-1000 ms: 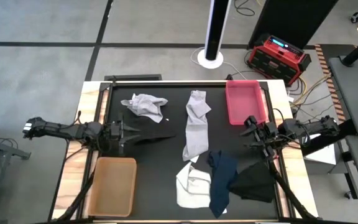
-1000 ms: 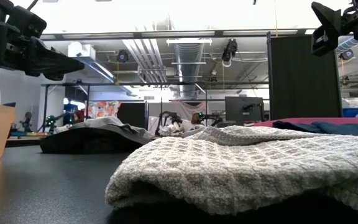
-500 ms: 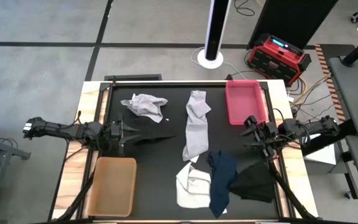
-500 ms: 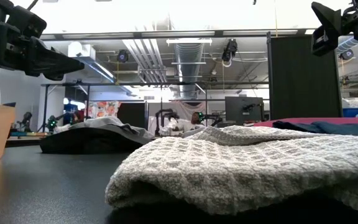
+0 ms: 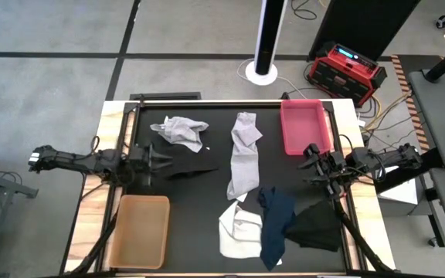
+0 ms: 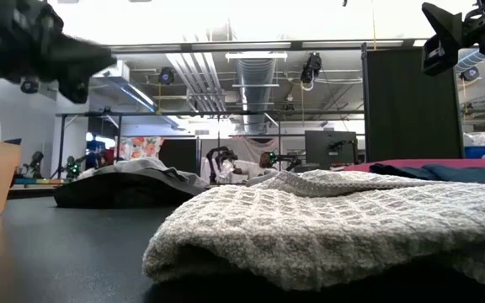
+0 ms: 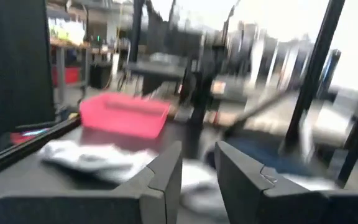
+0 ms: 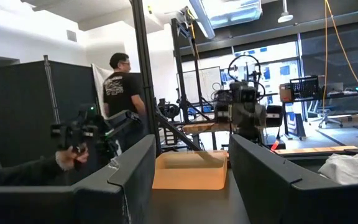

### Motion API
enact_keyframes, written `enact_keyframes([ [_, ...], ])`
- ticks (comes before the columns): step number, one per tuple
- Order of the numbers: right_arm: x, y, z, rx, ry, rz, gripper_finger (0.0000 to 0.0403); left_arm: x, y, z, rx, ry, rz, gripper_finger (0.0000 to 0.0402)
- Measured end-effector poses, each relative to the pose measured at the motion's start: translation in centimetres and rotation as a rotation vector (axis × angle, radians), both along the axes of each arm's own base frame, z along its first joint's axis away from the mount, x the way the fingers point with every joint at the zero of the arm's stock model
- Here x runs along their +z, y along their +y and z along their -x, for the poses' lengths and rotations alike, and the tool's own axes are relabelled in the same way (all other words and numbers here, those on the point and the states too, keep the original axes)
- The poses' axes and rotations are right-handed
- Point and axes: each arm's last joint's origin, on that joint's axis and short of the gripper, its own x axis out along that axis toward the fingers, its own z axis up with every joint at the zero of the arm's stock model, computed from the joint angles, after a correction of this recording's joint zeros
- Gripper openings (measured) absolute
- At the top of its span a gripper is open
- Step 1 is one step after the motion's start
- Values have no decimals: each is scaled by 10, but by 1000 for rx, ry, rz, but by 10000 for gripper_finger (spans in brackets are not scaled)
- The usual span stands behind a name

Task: Sort towels by color in basket
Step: Put the top black kitchen towel into the orange bin

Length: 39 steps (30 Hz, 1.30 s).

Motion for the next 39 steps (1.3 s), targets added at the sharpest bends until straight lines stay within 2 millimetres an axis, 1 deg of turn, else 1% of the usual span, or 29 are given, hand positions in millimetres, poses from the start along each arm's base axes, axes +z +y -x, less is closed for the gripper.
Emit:
enact_keyframes([
  [6,0,0,0,5,4,-15,196,17,1,4,-4,-186,45,82],
  [10,0,0,0,14,15,-69,196,21,1,5,7,-229,43,82],
  [12,-1,0,0,21,37,-89,196,25,3,6,92,-260,50,82],
  [15,-2,0,-1,15,52,-98,196,23,8,6,226,-260,157,82],
  [19,-4,-1,-1,-13,73,-102,196,19,8,1,250,-226,200,82],
  [24,-7,-3,-2,-68,103,-131,196,10,6,-12,244,-143,244,82],
  [26,-7,-3,-3,-87,106,-141,196,9,4,-19,223,-92,261,82],
  [28,-7,-4,-3,-106,107,-155,196,13,2,-28,190,-43,256,82],
  [31,-7,-4,-3,-114,111,-178,196,29,-1,-44,180,42,237,82],
  [33,-7,-5,-3,-133,115,-207,196,38,-3,-53,194,179,223,82],
  [36,-8,-6,-4,-161,132,-250,196,48,-6,-62,180,444,239,82],
  [39,-10,-6,-6,-164,158,-280,196,52,-13,-70,177,589,219,82],
])
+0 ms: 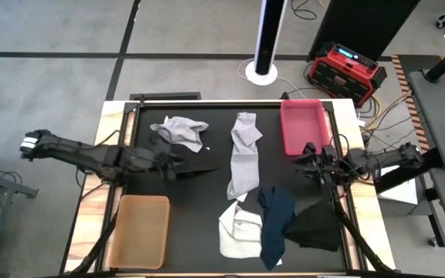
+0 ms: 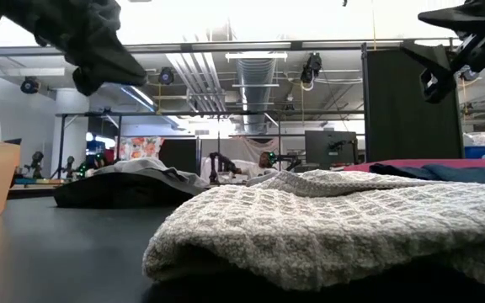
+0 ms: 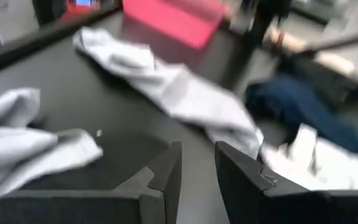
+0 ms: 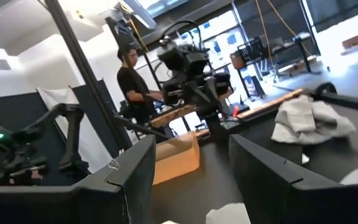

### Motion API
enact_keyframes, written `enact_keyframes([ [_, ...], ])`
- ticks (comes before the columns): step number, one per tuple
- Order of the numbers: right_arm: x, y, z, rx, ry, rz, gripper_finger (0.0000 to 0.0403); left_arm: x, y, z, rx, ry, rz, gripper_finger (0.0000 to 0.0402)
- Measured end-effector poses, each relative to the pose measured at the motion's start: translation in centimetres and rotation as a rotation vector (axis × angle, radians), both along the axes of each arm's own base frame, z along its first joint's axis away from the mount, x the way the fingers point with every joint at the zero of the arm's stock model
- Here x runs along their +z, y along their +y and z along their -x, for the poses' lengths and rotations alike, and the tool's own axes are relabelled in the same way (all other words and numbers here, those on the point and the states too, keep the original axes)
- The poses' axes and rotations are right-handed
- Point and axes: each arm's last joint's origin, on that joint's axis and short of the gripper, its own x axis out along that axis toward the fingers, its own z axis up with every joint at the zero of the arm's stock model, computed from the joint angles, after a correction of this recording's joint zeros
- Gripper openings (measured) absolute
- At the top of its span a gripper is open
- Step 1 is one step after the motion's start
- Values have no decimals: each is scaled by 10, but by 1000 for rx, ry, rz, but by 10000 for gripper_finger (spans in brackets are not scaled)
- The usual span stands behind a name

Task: Sort towels by color in basket
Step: Put the top black kitchen towel into the orange bin

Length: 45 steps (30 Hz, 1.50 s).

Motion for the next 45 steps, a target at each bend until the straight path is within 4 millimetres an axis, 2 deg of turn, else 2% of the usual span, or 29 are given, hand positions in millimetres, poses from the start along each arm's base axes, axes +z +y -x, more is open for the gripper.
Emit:
enact_keyframes([
  [4,-2,0,-2,9,24,-47,196,5,-10,-8,-29,87,-2,82],
  [9,-3,1,-3,19,35,-97,196,-3,-15,-19,-26,253,-22,87],
  [13,-3,1,-3,30,38,-100,196,-10,-18,-32,-12,327,-32,117],
  [17,-3,1,-3,35,36,-123,196,-6,-21,-49,29,391,-21,167],
  [22,-3,1,-3,36,36,-129,196,-4,-22,-69,165,522,-82,218],
  [27,0,1,-2,36,13,-134,196,-8,-21,-86,213,655,-95,225],
  [30,1,1,-2,37,-4,-137,196,-17,-21,-94,161,721,-147,224],
  [34,5,1,-2,38,-5,-137,196,-32,-21,-95,113,799,-213,224],
  [39,8,1,-1,40,-13,-112,196,-38,-22,-93,37,782,-280,224],
  [45,7,1,-1,39,3,-105,196,-58,-21,-80,-85,785,-342,224],
])
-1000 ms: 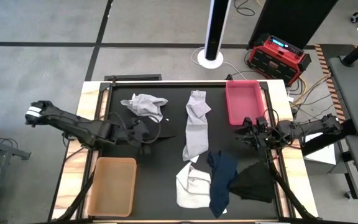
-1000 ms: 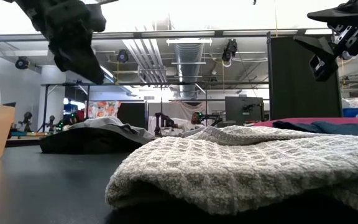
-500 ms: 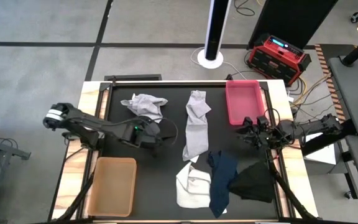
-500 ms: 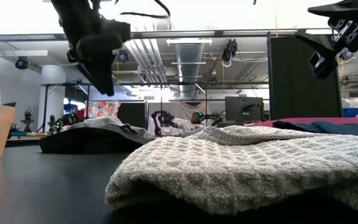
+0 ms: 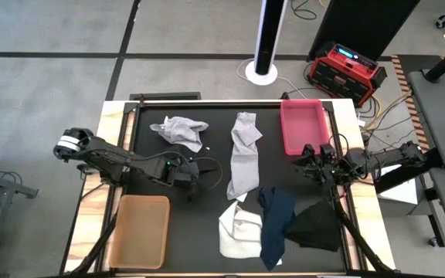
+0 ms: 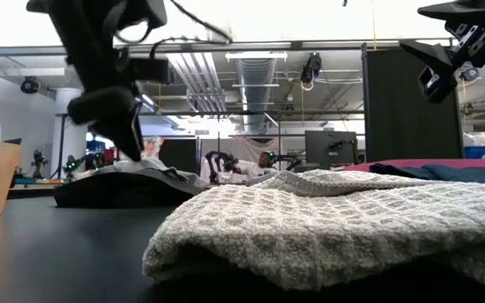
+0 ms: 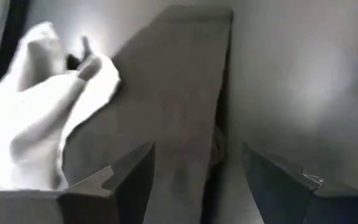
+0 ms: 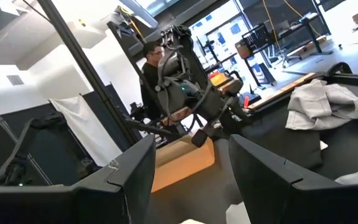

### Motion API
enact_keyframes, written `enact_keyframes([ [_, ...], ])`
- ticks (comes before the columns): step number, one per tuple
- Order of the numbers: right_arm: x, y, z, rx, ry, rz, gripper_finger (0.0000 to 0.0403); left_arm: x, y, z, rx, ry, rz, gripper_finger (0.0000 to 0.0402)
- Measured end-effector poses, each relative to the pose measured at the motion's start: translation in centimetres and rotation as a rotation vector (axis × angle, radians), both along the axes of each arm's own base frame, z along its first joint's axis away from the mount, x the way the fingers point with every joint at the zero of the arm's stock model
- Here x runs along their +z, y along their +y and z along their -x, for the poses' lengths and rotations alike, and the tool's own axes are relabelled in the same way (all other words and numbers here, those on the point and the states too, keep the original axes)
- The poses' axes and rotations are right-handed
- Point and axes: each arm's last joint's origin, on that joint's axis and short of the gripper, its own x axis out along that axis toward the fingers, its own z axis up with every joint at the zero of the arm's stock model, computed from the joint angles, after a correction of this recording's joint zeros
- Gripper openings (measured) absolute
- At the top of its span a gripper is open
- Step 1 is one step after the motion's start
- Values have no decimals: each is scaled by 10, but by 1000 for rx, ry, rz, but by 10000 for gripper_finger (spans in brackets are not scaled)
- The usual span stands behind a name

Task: Sort towels by color in basket
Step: Put the top black kitchen towel into the orange bin

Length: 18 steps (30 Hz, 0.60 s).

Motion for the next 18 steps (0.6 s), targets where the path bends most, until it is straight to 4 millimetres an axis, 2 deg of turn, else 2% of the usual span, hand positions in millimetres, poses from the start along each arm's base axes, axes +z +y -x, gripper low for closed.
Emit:
enact_keyframes([
  [6,-3,0,-1,0,30,6,196,-25,2,8,-11,-55,15,224],
  [18,-3,0,-1,-3,42,22,196,-49,10,15,60,-84,-5,217],
])
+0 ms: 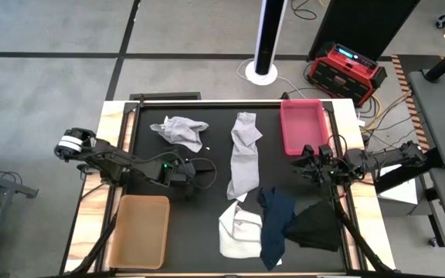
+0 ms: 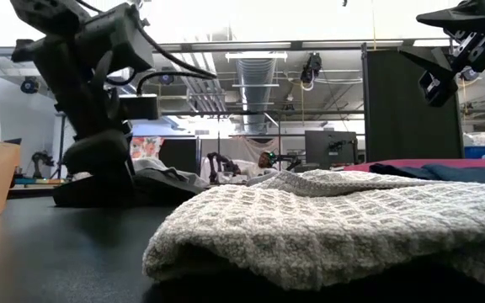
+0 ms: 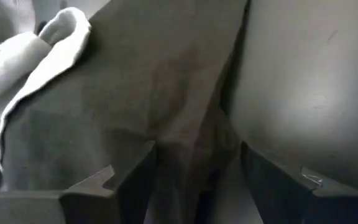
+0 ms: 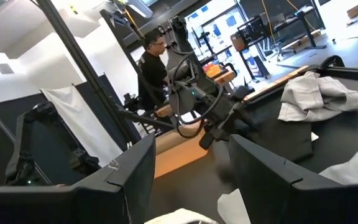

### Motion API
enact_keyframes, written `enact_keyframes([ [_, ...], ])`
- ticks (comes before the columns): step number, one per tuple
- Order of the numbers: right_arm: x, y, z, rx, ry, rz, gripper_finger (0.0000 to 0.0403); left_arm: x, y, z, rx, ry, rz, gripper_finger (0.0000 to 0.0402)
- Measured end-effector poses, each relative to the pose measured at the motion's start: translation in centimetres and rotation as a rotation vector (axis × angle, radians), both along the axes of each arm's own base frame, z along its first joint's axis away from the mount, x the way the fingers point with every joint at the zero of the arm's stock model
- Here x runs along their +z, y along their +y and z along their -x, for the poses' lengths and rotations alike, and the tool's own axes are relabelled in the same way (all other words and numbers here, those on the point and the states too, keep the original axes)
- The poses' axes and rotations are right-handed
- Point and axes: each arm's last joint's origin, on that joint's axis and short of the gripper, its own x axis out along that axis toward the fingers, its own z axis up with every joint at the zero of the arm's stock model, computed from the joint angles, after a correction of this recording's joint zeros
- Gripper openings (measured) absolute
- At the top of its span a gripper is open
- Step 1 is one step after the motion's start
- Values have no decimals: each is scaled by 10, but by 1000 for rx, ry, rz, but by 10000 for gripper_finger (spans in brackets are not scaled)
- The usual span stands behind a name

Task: Sort towels by color in basket
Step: Put the top black kitchen towel into the orange bin

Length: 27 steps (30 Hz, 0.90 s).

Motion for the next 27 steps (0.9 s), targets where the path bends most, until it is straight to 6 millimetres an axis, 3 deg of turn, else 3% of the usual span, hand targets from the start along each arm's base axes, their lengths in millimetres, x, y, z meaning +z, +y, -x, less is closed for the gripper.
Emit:
enact_keyframes([
  [5,0,0,0,0,1,3,196,-2,0,0,-8,-22,-21,168],
  [13,0,0,0,-2,1,16,196,-14,2,7,9,-58,-10,15],
  [19,0,0,0,-2,1,16,196,-10,1,4,21,-82,1,2],
  [27,-1,0,0,-2,8,15,196,28,-7,-18,-54,-128,-27,1],
])
